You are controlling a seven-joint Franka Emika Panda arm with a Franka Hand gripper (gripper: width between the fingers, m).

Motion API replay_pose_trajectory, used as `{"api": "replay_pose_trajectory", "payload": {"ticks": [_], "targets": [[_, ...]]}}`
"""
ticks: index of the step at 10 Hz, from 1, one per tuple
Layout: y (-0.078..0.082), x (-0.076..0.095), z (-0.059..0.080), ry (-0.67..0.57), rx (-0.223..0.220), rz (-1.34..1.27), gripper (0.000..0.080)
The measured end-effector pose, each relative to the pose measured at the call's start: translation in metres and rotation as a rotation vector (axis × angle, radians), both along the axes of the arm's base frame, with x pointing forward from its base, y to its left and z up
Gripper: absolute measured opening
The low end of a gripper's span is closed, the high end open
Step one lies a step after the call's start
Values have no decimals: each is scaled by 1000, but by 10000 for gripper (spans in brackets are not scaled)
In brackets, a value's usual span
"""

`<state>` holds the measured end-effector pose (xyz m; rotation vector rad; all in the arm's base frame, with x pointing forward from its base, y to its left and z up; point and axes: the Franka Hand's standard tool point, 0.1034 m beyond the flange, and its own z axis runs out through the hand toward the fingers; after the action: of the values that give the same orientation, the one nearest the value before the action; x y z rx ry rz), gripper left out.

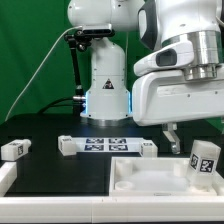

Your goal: Assemble one leg

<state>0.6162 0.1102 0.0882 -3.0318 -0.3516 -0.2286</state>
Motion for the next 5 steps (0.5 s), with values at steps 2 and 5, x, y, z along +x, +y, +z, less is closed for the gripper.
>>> {"api": "replay_pose_trajectory", "payload": {"ticks": [2, 5], "targets": [[1, 2, 4, 186, -8, 15, 649], [3, 8, 3, 221, -7, 16, 649]]}}
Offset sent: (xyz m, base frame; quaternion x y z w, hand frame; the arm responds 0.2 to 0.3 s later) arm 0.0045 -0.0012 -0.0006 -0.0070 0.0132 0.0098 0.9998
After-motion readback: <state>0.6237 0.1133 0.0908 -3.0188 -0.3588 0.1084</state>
